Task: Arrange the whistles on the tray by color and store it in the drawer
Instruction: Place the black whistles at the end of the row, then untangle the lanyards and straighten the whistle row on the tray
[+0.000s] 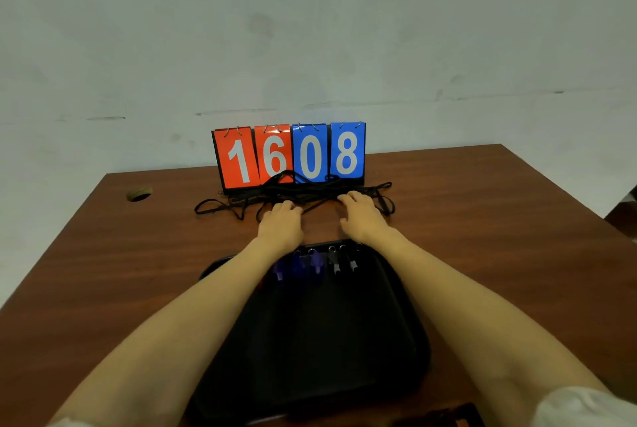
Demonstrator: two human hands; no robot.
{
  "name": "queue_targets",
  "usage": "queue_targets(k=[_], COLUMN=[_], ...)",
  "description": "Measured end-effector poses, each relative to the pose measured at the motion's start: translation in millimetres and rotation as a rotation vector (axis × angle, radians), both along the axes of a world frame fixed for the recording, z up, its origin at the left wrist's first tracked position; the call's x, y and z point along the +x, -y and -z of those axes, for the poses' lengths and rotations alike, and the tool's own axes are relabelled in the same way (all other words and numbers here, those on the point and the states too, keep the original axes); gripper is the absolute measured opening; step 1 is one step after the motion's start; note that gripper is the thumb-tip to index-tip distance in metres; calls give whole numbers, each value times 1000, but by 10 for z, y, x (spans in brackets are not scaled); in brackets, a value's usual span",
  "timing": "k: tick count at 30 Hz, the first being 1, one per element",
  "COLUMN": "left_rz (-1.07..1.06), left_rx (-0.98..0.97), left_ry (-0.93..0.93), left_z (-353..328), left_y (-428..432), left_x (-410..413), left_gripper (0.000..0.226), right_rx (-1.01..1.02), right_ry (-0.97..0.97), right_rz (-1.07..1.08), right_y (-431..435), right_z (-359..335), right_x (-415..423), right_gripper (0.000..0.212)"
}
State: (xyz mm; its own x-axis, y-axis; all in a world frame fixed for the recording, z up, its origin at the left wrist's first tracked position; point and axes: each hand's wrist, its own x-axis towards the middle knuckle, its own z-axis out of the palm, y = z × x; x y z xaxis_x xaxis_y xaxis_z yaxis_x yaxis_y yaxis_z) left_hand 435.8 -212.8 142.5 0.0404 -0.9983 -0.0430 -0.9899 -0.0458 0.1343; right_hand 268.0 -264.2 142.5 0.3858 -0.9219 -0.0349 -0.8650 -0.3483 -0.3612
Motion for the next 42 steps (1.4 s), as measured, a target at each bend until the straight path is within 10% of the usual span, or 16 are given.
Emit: queue_targets(k=[14, 28, 34, 42], left_rz=[-40, -66, -102, -40], left_rx=[151, 156, -127, -408], left_ry=[-80, -66, -414, -956], left_z=[456, 122, -566, -1598], left_y=[482, -152, -441, -582], left_x=[465, 549, 282, -202], left_gripper=[56, 40, 57, 81], right_rx=[230, -115, 16, -105], right_ry=[65, 209, 692, 848], right_rz=[-24, 114, 100, -210], right_y=[766, 118, -185, -832], right_z=[354, -83, -1160, -2326], right_x=[530, 431, 529, 402], right_gripper=[59, 22, 11, 8])
